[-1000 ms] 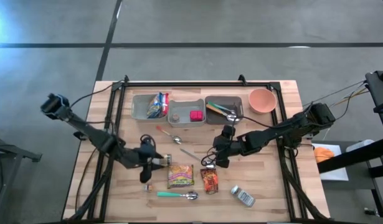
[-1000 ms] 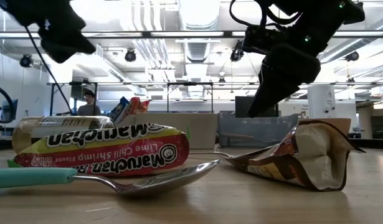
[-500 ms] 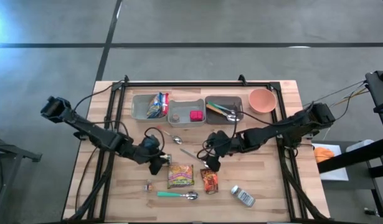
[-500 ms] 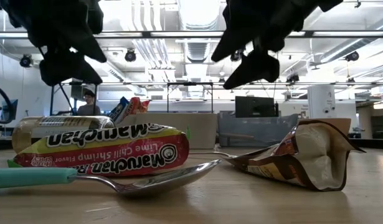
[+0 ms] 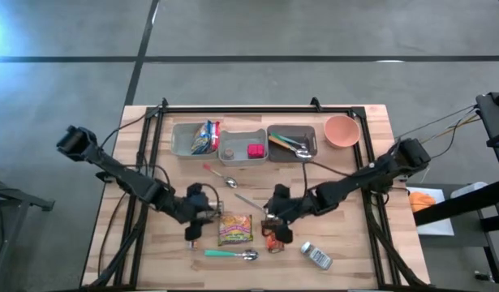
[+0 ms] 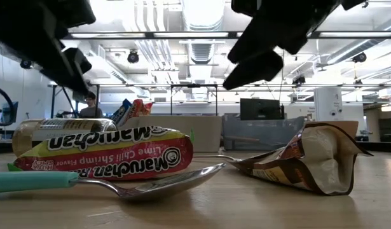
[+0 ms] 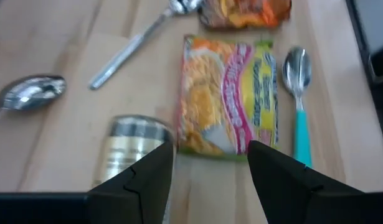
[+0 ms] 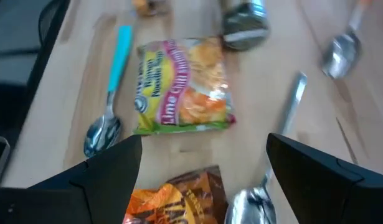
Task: Pick & Place Food Item
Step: Put the silver spoon into the black bin
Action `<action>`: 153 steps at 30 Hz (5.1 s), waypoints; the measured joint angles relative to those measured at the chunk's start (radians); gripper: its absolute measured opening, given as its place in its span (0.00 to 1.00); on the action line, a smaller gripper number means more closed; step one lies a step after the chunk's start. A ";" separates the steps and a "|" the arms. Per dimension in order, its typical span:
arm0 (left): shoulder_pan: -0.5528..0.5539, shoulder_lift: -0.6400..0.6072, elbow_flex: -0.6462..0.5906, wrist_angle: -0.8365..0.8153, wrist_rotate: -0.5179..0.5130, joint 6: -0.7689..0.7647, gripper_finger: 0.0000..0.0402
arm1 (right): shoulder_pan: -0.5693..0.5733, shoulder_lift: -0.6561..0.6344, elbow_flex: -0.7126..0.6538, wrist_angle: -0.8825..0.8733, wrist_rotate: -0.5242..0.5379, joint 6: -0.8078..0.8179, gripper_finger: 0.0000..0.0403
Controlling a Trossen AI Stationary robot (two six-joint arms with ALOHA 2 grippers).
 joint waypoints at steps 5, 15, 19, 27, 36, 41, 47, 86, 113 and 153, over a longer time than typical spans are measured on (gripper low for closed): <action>-0.041 0.052 0.000 0.029 0.000 -0.011 0.53 | 0.012 0.060 0.061 -0.035 0.007 -0.093 0.85; -0.040 0.060 0.000 0.040 -0.007 -0.183 0.53 | 0.004 0.159 0.362 -0.625 0.153 0.248 0.85; -0.040 0.060 0.000 0.043 -0.012 -0.183 0.53 | -0.019 0.222 0.451 -0.672 0.125 0.265 0.85; -0.040 0.060 0.000 0.010 -0.015 -0.178 0.53 | -0.104 0.337 0.501 -0.739 0.035 0.222 0.85; -0.040 0.060 -0.002 -0.020 -0.015 -0.156 0.53 | -0.173 0.350 0.486 -0.717 -0.036 0.113 0.85; -0.040 0.060 -0.002 -0.031 -0.015 -0.156 0.53 | -0.184 0.350 0.472 -0.689 -0.059 0.091 0.85; -0.040 0.060 -0.002 -0.040 -0.015 -0.156 0.53 | -0.183 0.351 0.461 -0.665 -0.062 0.092 0.85; -0.028 0.060 -0.001 0.057 -0.075 -0.084 0.53 | -0.184 0.392 0.450 -0.664 -0.009 0.093 0.03; 0.369 -0.216 0.000 0.062 -0.087 -0.001 0.53 | -0.282 -0.027 0.389 -1.001 0.338 0.100 0.02; 0.426 -0.215 -0.009 -0.006 -0.051 0.155 0.53 | -0.803 -0.083 0.020 -0.558 0.009 -0.337 0.02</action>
